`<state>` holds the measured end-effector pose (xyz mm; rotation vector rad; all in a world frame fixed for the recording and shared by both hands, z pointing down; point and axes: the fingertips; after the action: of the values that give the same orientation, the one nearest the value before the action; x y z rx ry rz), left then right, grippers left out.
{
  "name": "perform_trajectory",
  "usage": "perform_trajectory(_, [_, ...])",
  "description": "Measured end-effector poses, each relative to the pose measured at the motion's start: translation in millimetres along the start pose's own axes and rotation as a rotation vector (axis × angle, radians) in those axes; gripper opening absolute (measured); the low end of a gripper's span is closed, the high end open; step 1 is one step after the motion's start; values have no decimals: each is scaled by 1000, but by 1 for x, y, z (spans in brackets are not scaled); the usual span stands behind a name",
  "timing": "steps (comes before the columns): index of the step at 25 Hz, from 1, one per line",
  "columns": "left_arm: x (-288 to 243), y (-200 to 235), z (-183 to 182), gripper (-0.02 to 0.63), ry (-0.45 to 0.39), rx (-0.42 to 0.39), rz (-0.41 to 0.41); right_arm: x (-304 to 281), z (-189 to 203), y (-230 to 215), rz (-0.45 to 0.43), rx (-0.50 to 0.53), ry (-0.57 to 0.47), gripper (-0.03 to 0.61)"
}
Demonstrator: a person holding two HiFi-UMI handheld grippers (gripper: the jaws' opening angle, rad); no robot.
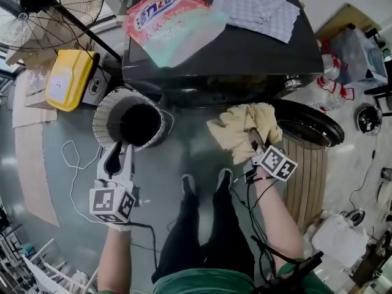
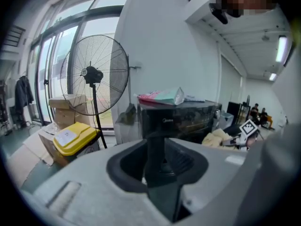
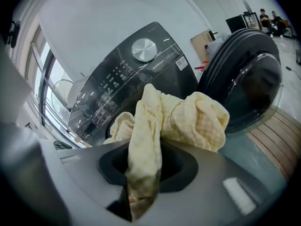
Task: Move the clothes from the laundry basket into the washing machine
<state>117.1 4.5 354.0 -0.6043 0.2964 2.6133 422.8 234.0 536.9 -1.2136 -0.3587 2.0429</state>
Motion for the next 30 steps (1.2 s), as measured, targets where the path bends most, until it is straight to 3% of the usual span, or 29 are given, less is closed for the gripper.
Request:
perform_trajectory(10, [-50,-34,43,114,-8,9,42,-64,9,-26,-51,171,10,98])
perform_trajectory(23, [-72,-19,89,114,12,3,62,-122,37,-18,-76,337,0,100])
perform_trajectory(30, [-104,8,121,114,-43,0,36,-180,51,-15,-104,435,-40,100])
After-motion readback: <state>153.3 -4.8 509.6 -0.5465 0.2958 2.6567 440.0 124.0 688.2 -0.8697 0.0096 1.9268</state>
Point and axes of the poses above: the fingertips, and each gripper's own axes: x backward along the fingers, y to its left, z out of its underside, and after that the axes turned 8 degrees about z, right-handed
